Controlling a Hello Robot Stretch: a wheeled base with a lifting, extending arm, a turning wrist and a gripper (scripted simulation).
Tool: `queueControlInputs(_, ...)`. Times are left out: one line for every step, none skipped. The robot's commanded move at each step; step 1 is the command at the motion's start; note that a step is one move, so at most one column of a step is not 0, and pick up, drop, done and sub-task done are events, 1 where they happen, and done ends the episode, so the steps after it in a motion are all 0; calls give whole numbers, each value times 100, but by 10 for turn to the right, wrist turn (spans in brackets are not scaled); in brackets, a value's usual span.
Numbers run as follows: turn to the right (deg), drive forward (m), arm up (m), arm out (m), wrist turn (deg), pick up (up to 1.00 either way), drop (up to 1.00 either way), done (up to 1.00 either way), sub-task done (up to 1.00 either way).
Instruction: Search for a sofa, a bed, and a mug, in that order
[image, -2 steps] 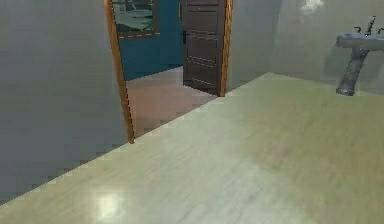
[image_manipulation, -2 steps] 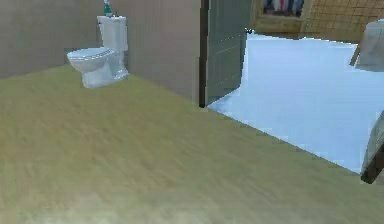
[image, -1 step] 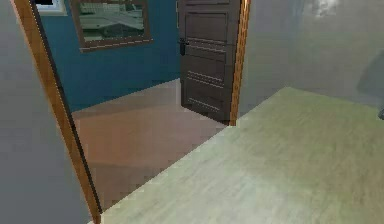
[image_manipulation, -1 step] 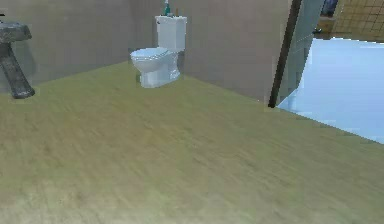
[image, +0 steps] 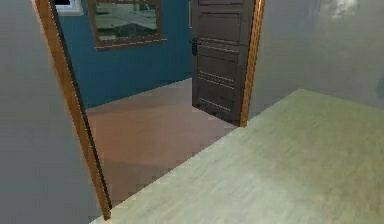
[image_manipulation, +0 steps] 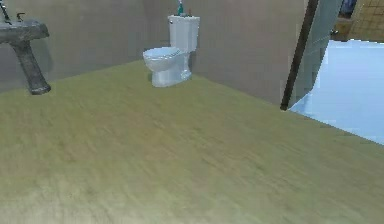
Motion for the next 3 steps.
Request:
queueControlInputs(0, 85, 0, 0, 0, 0, 0, 0, 0)
queueControlInputs(0, 45, 0, 0, 0, 0, 0, 0, 0)
queueControlInputs(-450, 0, 0, 0, 0, 0, 0, 0, 0)
